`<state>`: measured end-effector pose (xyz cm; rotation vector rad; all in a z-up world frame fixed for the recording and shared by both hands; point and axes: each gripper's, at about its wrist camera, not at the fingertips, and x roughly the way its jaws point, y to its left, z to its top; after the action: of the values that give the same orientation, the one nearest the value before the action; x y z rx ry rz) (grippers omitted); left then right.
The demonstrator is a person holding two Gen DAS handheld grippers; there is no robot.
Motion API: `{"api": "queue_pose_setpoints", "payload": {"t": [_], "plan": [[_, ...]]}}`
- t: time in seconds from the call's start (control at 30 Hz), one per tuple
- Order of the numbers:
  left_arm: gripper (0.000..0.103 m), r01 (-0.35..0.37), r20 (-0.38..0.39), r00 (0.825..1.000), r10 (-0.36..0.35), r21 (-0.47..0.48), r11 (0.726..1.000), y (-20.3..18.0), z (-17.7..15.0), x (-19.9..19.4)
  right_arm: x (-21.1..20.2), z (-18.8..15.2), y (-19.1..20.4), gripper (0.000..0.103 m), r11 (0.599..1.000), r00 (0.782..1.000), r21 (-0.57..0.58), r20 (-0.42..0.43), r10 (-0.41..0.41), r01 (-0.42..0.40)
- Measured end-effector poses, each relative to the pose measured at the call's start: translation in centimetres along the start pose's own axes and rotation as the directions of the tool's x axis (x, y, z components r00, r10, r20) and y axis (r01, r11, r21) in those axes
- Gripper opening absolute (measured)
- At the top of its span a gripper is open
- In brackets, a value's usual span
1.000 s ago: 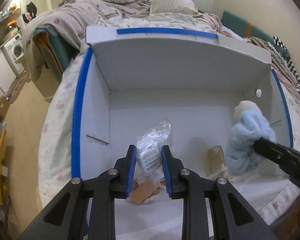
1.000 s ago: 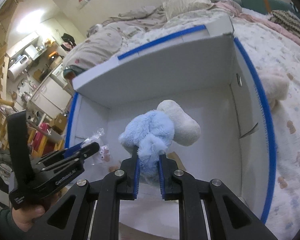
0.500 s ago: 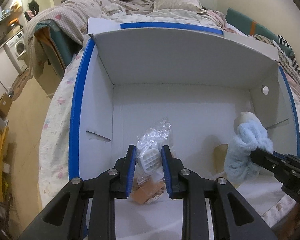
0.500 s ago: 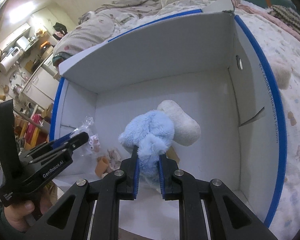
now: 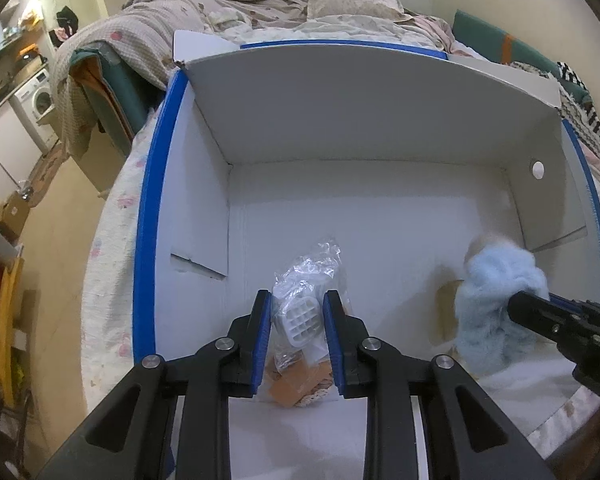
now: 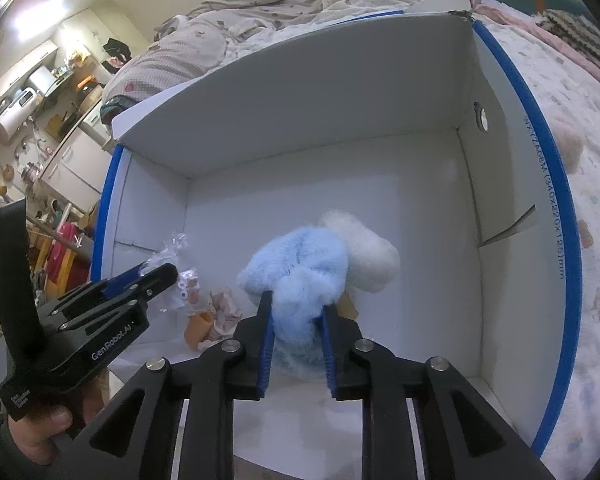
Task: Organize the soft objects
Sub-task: 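Open both tools to release the bag and plush, then lift away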
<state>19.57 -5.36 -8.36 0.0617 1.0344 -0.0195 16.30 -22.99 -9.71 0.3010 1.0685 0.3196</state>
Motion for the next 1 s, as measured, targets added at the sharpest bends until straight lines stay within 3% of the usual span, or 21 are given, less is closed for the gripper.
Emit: {"api": "queue_pose_setpoints", "payload": {"t": [0.13, 0.2, 0.23, 0.27, 0.37, 0.57, 0.8, 1.0], "plan": [[0.033, -0.028, 0.015, 1.0, 0.028, -0.002, 1.0, 0.0, -0.1, -0.3, -0.1, 0.0, 0.0, 0.032, 1.0, 1.0, 0.001, 0.005, 0.009, -0.009], [0.04, -0.026, 0.019, 0.999, 0.026, -0.005, 1.0, 0.2, -0.2, -0.4, -0.3, -0.1, 0.3, 0.044, 1.0, 1.0, -0.01, 0.015, 0.007, -0.007], [0.045, -0.023, 0.022, 0.999, 0.023, -0.009, 1.0, 0.3, -0.2, -0.4, -0.4, -0.1, 0.4, 0.063, 1.0, 1.0, -0.016, 0.021, 0.004, -0.003], [0.048, -0.024, 0.026, 0.999, 0.024, -0.012, 1.0, 0.4, -0.1, -0.6, -0.5, 0.0, 0.5, 0.076, 1.0, 1.0, -0.021, 0.03, 0.0, 0.001], [0.058, -0.02, 0.046, 0.999, 0.021, -0.021, 1.0, 0.6, -0.2, -1.1, -0.9, 0.1, 0.7, 0.077, 0.999, 0.999, -0.032, 0.053, -0.003, 0.005], [0.058, -0.061, 0.086, 0.994, 0.06, 0.004, 0.998, 0.3, -0.3, -2.2, -0.9, 0.2, 0.5, 0.078, 1.0, 0.998, -0.024, 0.056, -0.019, 0.02], [0.058, -0.005, 0.121, 0.993, 0.006, -0.008, 1.0, 1.1, -0.6, -4.1, -2.1, -0.4, 0.4, 0.078, 0.999, 0.995, -0.005, 0.089, -0.039, 0.04], [0.058, -0.003, 0.143, 0.99, 0.007, -0.024, 1.0, 1.9, -1.5, -6.4, -3.8, -1.4, 0.2, 0.078, 0.999, 0.991, 0.015, 0.126, -0.046, 0.045]]}}
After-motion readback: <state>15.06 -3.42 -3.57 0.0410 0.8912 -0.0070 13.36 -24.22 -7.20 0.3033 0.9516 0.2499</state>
